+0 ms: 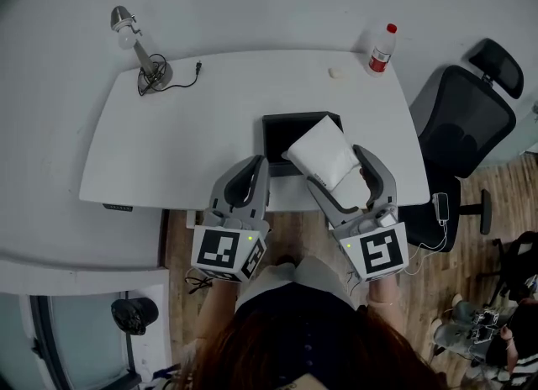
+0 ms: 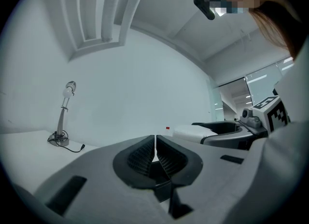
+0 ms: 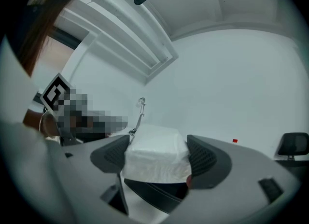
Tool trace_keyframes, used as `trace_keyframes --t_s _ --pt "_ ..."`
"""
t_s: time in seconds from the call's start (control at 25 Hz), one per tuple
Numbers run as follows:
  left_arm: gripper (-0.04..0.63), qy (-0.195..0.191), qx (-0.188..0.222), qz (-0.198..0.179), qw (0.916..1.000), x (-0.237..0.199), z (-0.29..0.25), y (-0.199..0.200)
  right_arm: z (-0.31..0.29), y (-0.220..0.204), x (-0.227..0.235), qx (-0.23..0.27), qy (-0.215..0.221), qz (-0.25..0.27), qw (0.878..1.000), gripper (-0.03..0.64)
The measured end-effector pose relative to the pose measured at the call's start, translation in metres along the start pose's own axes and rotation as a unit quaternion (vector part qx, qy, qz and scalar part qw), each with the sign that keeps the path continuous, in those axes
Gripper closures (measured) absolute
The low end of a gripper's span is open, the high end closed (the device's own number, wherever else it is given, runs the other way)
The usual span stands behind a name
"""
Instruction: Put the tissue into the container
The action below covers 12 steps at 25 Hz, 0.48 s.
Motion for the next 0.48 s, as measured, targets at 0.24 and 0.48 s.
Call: trace_keyframes --t_s 0.24,0.48 --pt "0.561 0.000 -0.003 0.010 1.0000 -0.009 -0.017 -0.007 -0.018 -0.013 0.010 -0.015 0.013 0.012 1.000 0.230" --pt "0.561 0.017 -0.005 0.008 0.9998 -0.022 -0.038 -0.011 -0.039 -0.032 0.020 -0.031 0.057 0.021 0.998 0.229"
Point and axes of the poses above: the fingertips, and each gripper's own axes: z backward along the fingers, x to its right, y out of its top, the point moved 6 cm from there along z, backward along the fingers, and after that the axes turned 6 degrees about x, right-handed, at the moved point
